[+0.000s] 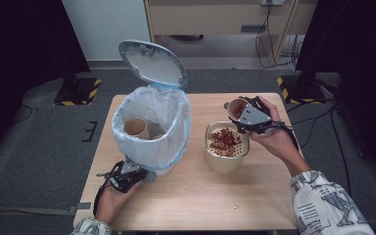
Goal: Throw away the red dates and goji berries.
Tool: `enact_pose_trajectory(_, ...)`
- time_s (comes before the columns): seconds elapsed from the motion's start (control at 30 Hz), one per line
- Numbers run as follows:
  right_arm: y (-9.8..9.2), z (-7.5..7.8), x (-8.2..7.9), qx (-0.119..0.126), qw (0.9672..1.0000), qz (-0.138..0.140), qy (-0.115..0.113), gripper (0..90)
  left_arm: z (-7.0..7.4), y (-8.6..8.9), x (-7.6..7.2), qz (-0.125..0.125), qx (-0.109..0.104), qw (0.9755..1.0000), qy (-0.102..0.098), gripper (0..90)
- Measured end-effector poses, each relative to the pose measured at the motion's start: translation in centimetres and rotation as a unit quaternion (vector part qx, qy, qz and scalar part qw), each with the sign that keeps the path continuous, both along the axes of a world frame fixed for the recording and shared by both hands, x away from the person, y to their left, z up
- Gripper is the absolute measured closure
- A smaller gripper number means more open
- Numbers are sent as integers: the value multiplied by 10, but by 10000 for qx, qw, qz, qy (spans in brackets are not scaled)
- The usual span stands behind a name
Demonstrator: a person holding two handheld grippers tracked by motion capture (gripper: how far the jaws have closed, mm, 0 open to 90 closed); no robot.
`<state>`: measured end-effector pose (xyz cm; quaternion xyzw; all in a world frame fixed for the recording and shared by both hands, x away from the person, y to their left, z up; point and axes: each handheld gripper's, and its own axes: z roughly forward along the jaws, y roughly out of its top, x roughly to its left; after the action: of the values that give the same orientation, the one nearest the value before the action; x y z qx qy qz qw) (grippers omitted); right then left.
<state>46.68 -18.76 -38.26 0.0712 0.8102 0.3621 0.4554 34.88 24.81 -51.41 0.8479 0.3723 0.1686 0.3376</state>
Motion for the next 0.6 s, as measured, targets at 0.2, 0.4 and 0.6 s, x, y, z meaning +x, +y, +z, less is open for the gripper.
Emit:
enact_pose_trajectory(0.2, 5, 1, -2, -10, 9999, 123, 12, 271, 0, 0, 0, 1, 2, 10000, -2, 900)
enact_pose_trajectory(0.4, 1, 1, -3, -89, 9999, 85, -29, 271, 0, 0, 0, 1, 0, 10000, 0, 900)
enact_pose_trajectory(0.6, 4, 4, -8, -382, 9990, 83, -208, 271, 0, 0, 0, 3, 4, 10000, -2, 900)
